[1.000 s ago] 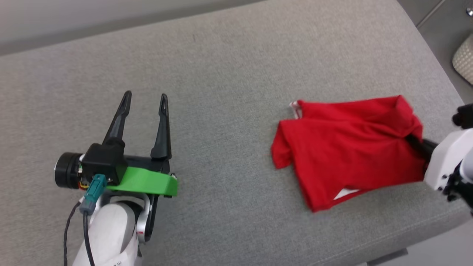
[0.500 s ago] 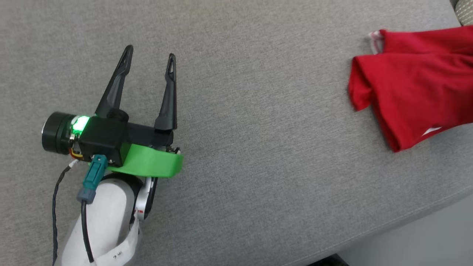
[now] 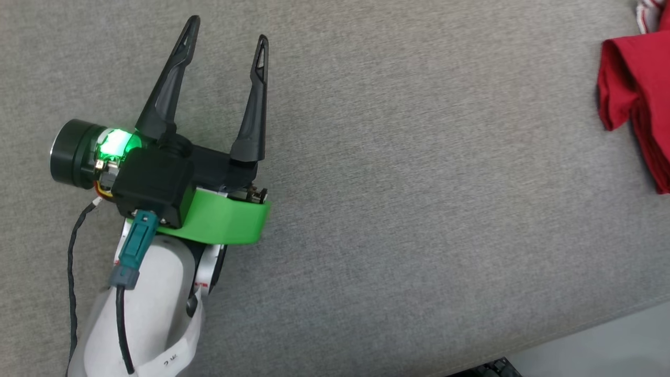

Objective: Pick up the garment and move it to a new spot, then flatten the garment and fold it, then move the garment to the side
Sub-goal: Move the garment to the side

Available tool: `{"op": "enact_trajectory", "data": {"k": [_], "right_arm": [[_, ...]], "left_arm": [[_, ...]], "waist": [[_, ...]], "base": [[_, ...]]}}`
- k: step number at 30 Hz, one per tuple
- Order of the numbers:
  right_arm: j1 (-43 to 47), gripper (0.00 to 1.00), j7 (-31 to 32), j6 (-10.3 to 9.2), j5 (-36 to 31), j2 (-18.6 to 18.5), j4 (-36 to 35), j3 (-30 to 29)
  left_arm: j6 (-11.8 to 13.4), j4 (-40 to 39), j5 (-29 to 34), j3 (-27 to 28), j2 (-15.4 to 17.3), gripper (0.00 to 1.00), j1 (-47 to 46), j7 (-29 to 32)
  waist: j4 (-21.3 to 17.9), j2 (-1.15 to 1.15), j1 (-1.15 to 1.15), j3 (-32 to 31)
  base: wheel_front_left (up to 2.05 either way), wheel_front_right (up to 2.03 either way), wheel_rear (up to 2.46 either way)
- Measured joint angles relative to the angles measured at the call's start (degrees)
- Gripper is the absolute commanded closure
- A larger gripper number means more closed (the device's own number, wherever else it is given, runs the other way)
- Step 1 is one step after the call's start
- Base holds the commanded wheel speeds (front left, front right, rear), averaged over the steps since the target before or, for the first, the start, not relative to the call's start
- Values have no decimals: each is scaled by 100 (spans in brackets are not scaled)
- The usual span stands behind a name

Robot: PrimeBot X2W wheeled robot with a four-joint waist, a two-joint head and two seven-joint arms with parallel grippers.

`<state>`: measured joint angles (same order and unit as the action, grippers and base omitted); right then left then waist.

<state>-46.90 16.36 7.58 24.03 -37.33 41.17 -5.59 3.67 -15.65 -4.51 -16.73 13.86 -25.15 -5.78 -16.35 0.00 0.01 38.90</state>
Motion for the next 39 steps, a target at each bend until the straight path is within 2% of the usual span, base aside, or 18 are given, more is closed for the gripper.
{"op": "enact_trajectory", "data": {"k": [6,7,8,9,13,20,25,30,39], "right_arm": [[-126,100,-237,-4,-360,235,550,-338],[-142,88,-276,-4,-420,235,600,-360],[-175,25,-387,-4,-519,244,717,-447],[-185,0,-446,-4,-581,253,765,-478],[-231,0,-797,-4,-931,294,988,-682],[-218,0,-1916,-3,-1828,516,1042,-1247],[129,0,-2611,-3,-2163,990,847,-1559],[720,0,-2920,-3,-2225,1547,457,-1631],[1791,0,-3033,-3,-2085,2252,-569,-1134]], "left_arm": [[2,36,0,-14,-8,0,-73,-70],[2,44,0,-14,-8,0,-73,-75],[10,69,-2,-10,-8,0,-73,-84],[11,88,-7,-11,-9,0,-73,-110],[41,200,-51,-11,-27,0,-69,-183],[91,427,-215,-7,-127,0,55,-381],[170,661,-425,19,-220,0,428,-530],[248,929,-612,51,-318,0,829,-637],[304,1445,-981,186,-490,0,1368,-788]], "waist": [[221,0,0,167],[246,0,0,177],[296,0,0,184],[308,0,0,174],[331,0,0,55],[382,0,-1,-322],[431,0,-1,-719],[491,0,-1,-1164],[660,0,-1,-1979]], "base": [[0,0,0],[0,0,0],[0,0,0],[0,0,0],[0,0,0],[0,0,0],[0,0,0],[0,0,0],[0,0,0]]}}
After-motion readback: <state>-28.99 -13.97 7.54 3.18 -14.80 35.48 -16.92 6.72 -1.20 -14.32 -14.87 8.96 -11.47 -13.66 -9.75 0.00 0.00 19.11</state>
